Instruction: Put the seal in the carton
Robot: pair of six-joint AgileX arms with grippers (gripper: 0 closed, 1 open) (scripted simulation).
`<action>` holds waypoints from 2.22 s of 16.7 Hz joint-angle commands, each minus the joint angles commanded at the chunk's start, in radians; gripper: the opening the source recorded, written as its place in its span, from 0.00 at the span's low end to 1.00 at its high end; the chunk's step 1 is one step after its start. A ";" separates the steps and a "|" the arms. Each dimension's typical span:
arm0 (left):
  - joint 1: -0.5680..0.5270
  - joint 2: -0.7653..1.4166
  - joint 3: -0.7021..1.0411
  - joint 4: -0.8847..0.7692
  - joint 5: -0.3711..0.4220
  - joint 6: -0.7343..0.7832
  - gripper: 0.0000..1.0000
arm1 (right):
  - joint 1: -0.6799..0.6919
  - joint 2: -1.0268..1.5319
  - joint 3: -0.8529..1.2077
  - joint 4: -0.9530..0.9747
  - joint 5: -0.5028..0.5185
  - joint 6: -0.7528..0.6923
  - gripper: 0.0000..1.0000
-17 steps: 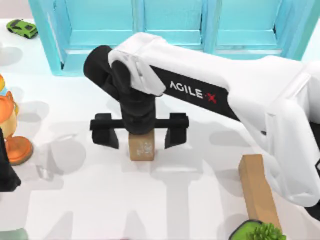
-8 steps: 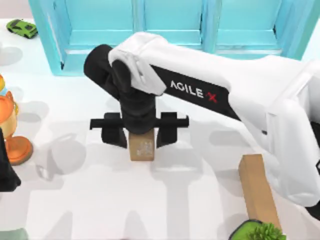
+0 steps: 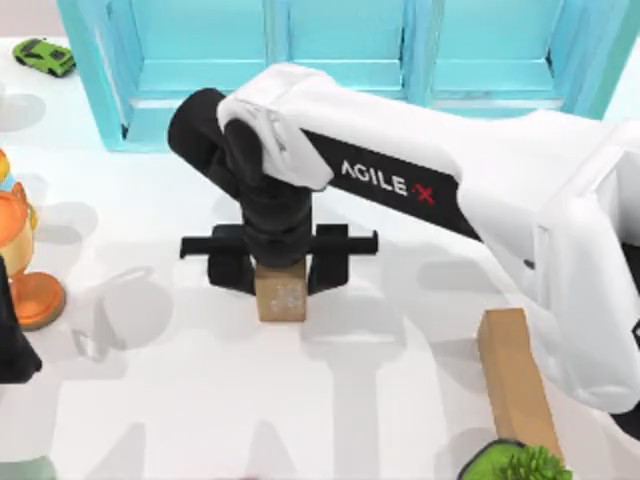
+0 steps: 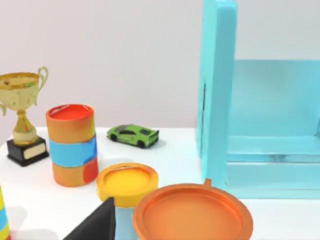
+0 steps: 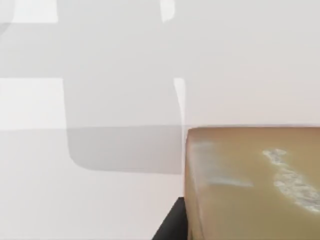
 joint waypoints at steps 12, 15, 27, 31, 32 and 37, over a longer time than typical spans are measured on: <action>0.000 0.000 0.000 0.000 0.000 0.000 1.00 | 0.006 0.030 0.115 -0.088 0.003 0.003 0.00; 0.000 0.000 0.000 0.000 0.000 0.000 1.00 | 0.008 0.067 0.285 -0.212 0.006 0.003 0.00; 0.000 0.000 0.000 0.000 0.000 0.000 1.00 | 0.001 0.152 0.689 -0.534 0.002 0.000 0.00; 0.000 0.000 0.000 0.000 0.000 0.000 1.00 | -0.030 0.117 0.664 -0.506 -0.007 -0.032 0.00; 0.000 0.000 0.000 0.000 0.000 0.000 1.00 | -0.062 0.089 0.639 -0.483 -0.014 -0.063 0.00; 0.000 0.000 0.000 0.000 0.000 0.000 1.00 | -0.374 -0.139 0.353 -0.322 -0.065 -0.353 0.00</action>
